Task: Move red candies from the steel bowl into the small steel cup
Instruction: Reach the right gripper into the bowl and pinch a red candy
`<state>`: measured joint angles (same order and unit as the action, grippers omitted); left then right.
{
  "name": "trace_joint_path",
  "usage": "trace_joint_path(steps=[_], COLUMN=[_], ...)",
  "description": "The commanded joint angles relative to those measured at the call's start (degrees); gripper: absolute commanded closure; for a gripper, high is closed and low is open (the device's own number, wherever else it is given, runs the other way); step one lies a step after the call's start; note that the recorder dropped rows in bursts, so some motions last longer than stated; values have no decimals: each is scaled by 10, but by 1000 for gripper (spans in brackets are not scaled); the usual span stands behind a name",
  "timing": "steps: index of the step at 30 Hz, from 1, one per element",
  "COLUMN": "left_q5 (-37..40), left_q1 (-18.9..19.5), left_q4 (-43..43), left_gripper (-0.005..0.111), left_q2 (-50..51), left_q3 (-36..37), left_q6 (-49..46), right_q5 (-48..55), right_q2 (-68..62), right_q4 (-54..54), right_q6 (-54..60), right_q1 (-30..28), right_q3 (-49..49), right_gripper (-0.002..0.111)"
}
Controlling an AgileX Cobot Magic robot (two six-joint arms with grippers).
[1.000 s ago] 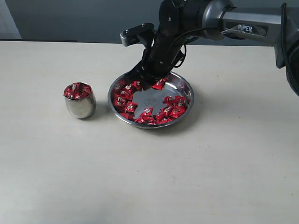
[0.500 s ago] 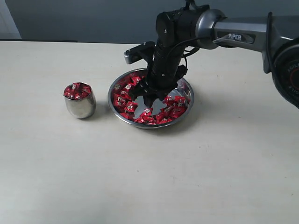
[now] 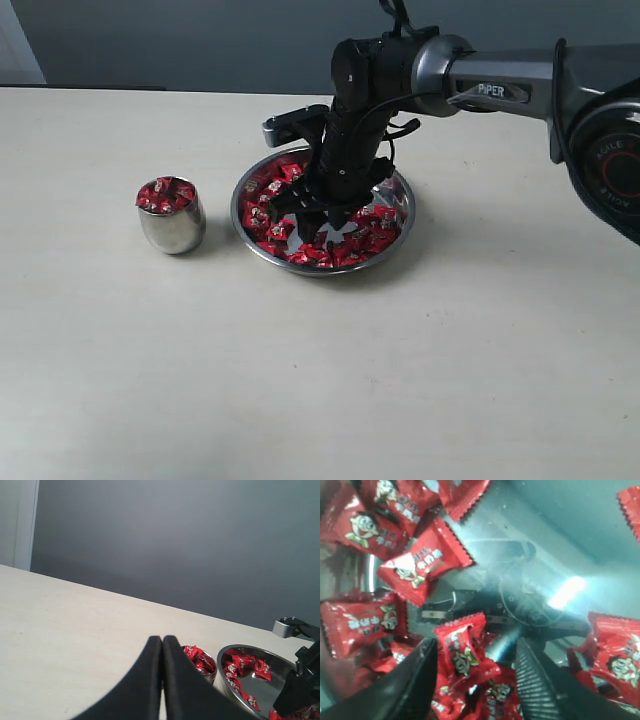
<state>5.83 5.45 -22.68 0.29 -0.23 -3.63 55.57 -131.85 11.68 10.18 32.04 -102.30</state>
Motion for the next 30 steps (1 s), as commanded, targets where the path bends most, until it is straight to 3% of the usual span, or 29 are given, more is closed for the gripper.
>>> trace_joint_path(steps=[1,8,15,17,23,30], left_q5=[-3,-3,-3,-3,-3,-3], left_q1=[1,1,1,1,1,1], left_q4=[-6,-6,-6,-6,-6,-6], left_gripper=[106,106,106,106,106,106], left_q2=[-3,-3,-3,-3,-3,-3], left_q3=[2,2,2,2,2,2], left_q6=[0,0,0,0,0,0], right_q5=[-13,-24,-49,-58,-114,-193], right_q2=[-14,-21,-14,-11,10,27], right_q4=[29,28,28,28,41,143], right_q6=[1,2,2,2,2,13], right_q1=[-1,-1,-1,-1,-1,6], right_q3=[3,3,3,3,3,3], right_gripper=[65,67,103,108,109,109])
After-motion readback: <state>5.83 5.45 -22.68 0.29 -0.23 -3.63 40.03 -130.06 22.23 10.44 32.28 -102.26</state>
